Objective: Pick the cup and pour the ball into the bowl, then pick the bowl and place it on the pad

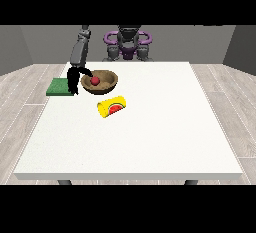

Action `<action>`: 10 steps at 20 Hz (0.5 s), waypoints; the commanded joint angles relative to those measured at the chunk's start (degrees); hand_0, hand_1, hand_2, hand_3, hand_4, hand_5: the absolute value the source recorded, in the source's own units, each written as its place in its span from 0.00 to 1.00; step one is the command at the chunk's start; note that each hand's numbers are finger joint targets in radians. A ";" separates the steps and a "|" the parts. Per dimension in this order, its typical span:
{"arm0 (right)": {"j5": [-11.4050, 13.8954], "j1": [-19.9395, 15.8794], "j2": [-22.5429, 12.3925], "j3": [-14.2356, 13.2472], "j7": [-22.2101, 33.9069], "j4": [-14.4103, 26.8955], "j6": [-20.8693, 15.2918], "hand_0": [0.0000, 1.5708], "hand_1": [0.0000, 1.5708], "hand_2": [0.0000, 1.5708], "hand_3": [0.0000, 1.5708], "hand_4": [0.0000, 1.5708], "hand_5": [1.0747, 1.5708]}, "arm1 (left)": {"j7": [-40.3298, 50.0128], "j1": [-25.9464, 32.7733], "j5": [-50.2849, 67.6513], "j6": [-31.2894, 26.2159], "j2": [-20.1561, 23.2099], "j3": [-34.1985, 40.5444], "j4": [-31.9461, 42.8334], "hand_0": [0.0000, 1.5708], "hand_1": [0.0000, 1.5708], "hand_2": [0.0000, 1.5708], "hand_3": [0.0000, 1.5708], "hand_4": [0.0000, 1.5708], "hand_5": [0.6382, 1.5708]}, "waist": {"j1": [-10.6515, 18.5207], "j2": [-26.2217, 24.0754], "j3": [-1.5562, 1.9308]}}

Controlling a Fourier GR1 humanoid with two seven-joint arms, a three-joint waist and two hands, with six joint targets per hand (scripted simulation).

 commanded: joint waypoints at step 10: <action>2.50 -2.09 4.33 1.42 1.23 1.90 -6.84 0.00 0.00 0.00 0.00 0.28 1.00 | 2.64 -3.28 2.68 -1.39 0.49 -0.24 -1.69 0.00 0.00 0.00 0.00 0.00 0.97 | 4.30 3.09 1.01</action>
